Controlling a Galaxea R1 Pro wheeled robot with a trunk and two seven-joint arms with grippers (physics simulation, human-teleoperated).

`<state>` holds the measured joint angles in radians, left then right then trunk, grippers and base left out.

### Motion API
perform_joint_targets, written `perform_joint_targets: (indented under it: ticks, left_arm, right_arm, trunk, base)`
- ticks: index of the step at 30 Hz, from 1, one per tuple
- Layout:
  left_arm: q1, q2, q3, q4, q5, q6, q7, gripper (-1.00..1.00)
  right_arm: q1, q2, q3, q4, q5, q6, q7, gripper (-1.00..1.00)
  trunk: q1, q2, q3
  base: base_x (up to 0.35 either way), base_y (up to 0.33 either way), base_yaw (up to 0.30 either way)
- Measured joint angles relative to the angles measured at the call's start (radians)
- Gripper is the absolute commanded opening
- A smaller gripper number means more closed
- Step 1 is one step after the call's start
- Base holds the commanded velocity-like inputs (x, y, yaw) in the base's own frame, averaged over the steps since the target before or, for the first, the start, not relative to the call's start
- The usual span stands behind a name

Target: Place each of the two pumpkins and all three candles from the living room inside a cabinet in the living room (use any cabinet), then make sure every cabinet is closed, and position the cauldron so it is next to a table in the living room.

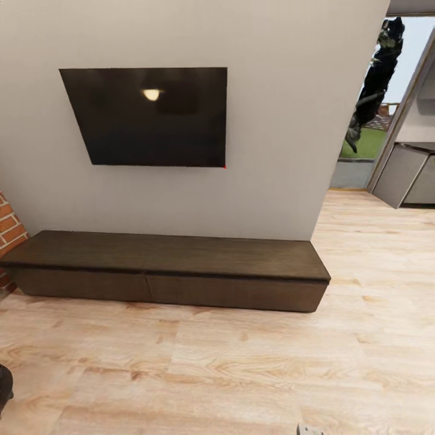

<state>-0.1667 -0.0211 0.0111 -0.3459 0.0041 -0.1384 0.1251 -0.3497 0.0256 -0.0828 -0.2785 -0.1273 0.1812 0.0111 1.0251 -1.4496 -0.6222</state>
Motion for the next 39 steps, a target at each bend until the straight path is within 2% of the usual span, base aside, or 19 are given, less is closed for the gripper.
perform_joint_targets:
  ticks: [8,27,39]
  left_arm:
    - [0.0,0.0,-0.001,0.0,0.0,-0.001,0.0,1.0]
    - [0.0,0.0,-0.002,0.0,-0.001,-0.001,0.0,1.0]
    - [0.0,-0.001,-0.002,0.0,-0.001,0.0,0.0,1.0]
  right_arm:
    - [0.0,-0.005,-0.001,0.0,-0.002,0.001,0.0,1.0]
    - [0.0,-0.002,0.0,0.0,0.0,0.001,0.0,1.0]
    - [0.0,0.006,0.004,-0.001,0.014,0.001,-0.001,1.0]
  trunk:
    - [0.0,0.0,0.0]
    - [0.0,0.0,-0.005]
    - [0.0,0.0,-0.007]
  base:
    - [0.0,0.01,-0.019]
    - [-0.007,0.052,-0.249]
    - [-0.085,-0.059,0.004]
